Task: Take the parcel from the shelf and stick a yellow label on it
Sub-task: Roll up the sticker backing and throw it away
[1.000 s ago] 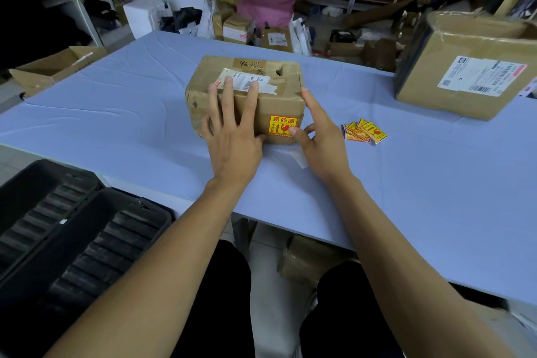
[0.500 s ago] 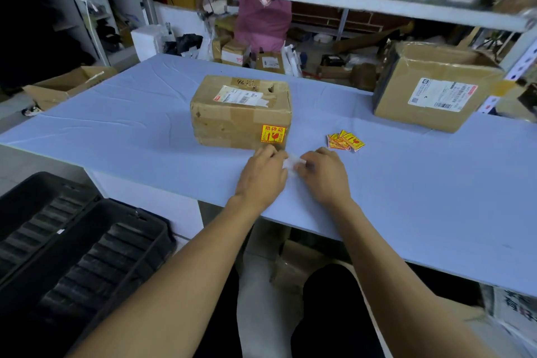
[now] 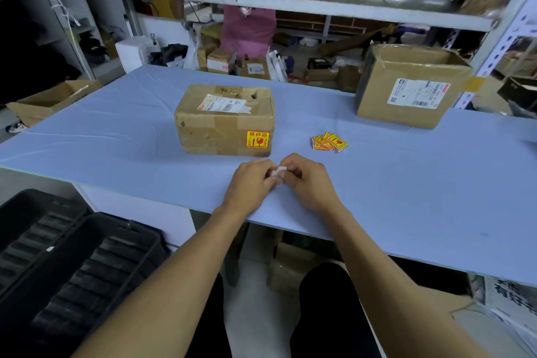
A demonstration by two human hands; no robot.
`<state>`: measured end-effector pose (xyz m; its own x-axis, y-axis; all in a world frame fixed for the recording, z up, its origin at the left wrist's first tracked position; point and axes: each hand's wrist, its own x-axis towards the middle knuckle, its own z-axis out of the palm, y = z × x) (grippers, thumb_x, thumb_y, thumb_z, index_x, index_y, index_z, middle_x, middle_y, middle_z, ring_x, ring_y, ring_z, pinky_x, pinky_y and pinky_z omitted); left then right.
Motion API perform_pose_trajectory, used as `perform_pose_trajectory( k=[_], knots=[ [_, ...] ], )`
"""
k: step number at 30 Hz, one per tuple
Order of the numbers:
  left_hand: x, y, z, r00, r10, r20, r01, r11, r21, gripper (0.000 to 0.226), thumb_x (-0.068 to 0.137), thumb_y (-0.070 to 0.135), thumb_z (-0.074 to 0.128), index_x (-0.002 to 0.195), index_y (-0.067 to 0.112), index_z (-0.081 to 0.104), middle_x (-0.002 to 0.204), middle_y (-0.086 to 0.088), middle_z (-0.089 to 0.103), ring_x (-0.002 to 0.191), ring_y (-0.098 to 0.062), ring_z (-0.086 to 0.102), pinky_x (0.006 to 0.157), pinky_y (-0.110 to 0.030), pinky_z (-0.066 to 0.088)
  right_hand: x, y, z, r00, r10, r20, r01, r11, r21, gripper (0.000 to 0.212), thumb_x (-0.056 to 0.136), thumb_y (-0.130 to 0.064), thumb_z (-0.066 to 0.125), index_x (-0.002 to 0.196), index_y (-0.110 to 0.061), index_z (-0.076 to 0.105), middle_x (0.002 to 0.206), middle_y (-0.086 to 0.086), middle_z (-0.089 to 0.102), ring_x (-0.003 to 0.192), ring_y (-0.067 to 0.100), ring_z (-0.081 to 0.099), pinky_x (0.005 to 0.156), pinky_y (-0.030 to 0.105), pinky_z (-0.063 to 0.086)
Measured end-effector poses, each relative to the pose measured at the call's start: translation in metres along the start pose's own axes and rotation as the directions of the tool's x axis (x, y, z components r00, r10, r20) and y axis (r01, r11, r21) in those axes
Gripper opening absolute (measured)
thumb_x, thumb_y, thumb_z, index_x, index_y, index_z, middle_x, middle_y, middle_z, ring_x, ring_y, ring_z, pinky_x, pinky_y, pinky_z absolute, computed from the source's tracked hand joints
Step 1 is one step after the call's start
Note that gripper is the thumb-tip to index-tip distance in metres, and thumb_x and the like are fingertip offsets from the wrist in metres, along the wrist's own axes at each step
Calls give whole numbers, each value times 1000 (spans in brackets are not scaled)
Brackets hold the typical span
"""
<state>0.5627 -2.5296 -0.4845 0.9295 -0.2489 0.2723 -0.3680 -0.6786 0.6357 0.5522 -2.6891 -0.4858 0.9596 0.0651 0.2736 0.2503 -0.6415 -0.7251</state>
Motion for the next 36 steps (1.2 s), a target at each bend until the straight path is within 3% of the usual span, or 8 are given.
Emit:
perform_pose_trajectory(
  k=[5, 12, 17, 20, 22, 28, 32, 36],
  knots=[
    [0, 0, -4, 995, -78, -64, 71, 992, -108, 24, 93, 31, 64, 82, 11, 71, 67, 0, 60, 69, -22, 53, 61, -34, 39, -9, -7, 0, 994, -95, 52, 99, 992, -75, 27, 88, -22, 66, 114, -21, 62, 94, -8, 69, 68, 5, 60, 67, 19, 46],
    [-1, -2, -5, 999, -11, 37, 17, 987, -160, 40, 98, 35, 55, 66, 14, 66, 59, -5, 63, 55, -17, 51, 57, -35, 42, -8, -6, 1, 997, -71, 35, 75, 989, -129, 16, 91, -26, 67, 98, -13, 65, 85, -7, 62, 68, 5, 55, 64, 10, 38],
    [-1, -2, -2, 998, 11, 67, -5, 996, -92, 43, 99, 41, 49, 75, 14, 72, 72, -6, 69, 69, -24, 60, 68, -45, 51, -6, -2, 4, 998, -67, -17, 63, 985, -158, 17, 97, -26, 58, 90, -12, 65, 86, 4, 68, 75, 18, 56, 71, 36, 45],
    [0, -2, -2, 999, 30, -20, -31, 999, -39, 25, 94, 36, 61, 101, 17, 75, 92, -1, 73, 84, -18, 62, 77, -36, 52, -5, 1, 6, 996, -89, -3, 86, 974, -208, 18, 97, -21, 55, 88, -10, 66, 84, 6, 68, 78, 24, 60, 70, 41, 47],
    [-2, -1, -4, 996, 57, -62, -61, 996, -66, 23, 90, 30, 67, 109, 16, 73, 95, 0, 72, 86, -15, 62, 80, -31, 51, -4, 0, 6, 996, -92, 18, 94, 970, -222, 19, 98, -20, 54, 92, -10, 70, 88, 7, 70, 82, 24, 62, 71, 39, 47],
    [-6, 2, -4, 998, 53, -27, -53, 998, -33, 16, 91, 27, 67, 87, 12, 71, 82, 1, 71, 80, -16, 62, 73, -36, 53, -3, -3, 4, 999, -33, -16, 27, 957, -288, 17, 94, -17, 57, 98, -12, 72, 98, 6, 74, 89, 23, 65, 78, 36, 49],
    [-5, 3, -2, 1000, -15, -24, 14, 1000, -11, 18, 94, 29, 63, 87, 13, 69, 84, 1, 69, 83, -17, 57, 71, -36, 48, -5, -6, 4, 998, -53, -27, 45, 966, -254, 10, 91, -18, 62, 96, -13, 69, 94, 4, 72, 76, 15, 58, 68, 28, 44],
    [-4, 3, -1, 996, -60, -60, 61, 998, 13, 23, 99, 31, 55, 96, 12, 68, 94, -3, 70, 87, -14, 50, 74, -29, 39, -9, -8, 4, 995, -94, 10, 94, 968, -231, 16, 87, -26, 69, 97, -14, 64, 72, -16, 53, 59, 2, 47, 56, 14, 33]
  ],
)
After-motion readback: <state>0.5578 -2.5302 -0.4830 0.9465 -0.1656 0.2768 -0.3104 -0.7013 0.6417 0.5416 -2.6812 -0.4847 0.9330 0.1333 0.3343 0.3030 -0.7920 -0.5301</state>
